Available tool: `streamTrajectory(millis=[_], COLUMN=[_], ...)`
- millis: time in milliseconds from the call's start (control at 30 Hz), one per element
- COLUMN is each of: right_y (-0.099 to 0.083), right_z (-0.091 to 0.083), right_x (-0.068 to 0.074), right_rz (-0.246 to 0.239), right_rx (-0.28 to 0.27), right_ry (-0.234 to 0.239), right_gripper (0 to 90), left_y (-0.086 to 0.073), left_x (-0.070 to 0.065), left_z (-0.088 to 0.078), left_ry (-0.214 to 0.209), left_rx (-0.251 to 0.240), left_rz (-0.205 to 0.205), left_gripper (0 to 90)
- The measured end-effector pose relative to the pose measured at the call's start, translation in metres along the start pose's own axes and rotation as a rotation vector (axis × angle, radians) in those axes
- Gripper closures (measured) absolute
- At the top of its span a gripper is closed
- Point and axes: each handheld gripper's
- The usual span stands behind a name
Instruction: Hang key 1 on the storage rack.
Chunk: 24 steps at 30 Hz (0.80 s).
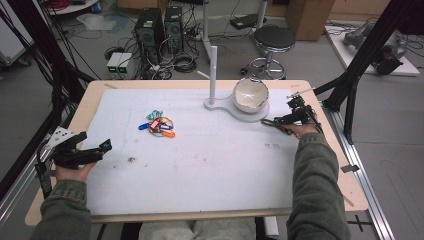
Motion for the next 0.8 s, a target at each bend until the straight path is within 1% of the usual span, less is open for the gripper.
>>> streamTrajectory(millis=[33, 100, 133, 167, 267, 400, 433, 533, 633, 667, 700, 800], right_y=[-0.001, -0.002, -0.002, -0.003, -0.003, -0.004, -0.005, -0.008, -0.011, -0.011, -0.011, -0.01], right_z=[0.001, 0.003, 0.003, 0.003, 0.002, 0.0, 0.0, 0.002, 0.004, 0.005, 0.004, 0.004], right_x=[0.0, 0.001, 0.001, 0.001, 0.001, -0.001, -0.002, -0.005, -0.005, -0.004, -0.002, 0.002], right_rz=[-0.008, -0.029, -0.031, -0.033, -0.036, -0.023, -0.021, 0.007, 0.019, 0.008, 0.001, -0.017], right_rx=[0.012, 0.036, 0.043, 0.048, 0.053, 0.056, 0.061, 0.092, 0.1, 0.103, 0.107, 0.117], right_ry=[0.02, 0.025, 0.042, 0.055, 0.07, 0.085, 0.082, 0.072, 0.097, 0.091, 0.086, 0.078], right_gripper=[19.6, 24.3, 26.8, 28.3, 34.9, 42.7, 44.6, 47.9, 54.5, 57.7, 62.9, 69.8], left_y=[0.0, 0.0, 0.0, 0.0, 0.0, 0.0, 0.0, 0.0, 0.0, 0.0, 0.0, 0.0], left_x=[0.0, 0.0, 0.0, 0.0, 0.0, 0.0, 0.0, 0.0, 0.0, 0.0, 0.0, -0.001], left_z=[0.0, 0.0, 0.0, 0.0, 0.0, 0.0, 0.0, 0.0, 0.0, 0.0, 0.0, 0.0], left_ry=[0.001, 0.0, -0.001, -0.001, -0.002, -0.001, 0.001, 0.001, 0.0, 0.001, 0.001, -0.001], left_rx=[0.0, 0.0, 0.0, 0.001, 0.0, 0.001, 0.003, 0.004, 0.008, 0.008, 0.008, 0.007], left_rz=[0.0, -0.001, 0.001, 0.0, 0.0, 0.001, 0.002, 0.002, 0.004, 0.004, 0.004, 0.004], left_gripper=[1.7, 1.7, 1.7, 1.8, 1.8, 1.7, 1.8, 1.7, 1.7, 1.8, 1.7, 1.7])
Point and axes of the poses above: each handheld gripper's, and its own axes: z roughly forward along the jaws, y roughly out of its top, x roughly to its left, and after that the axes turned 1 degree about -x, right-handed
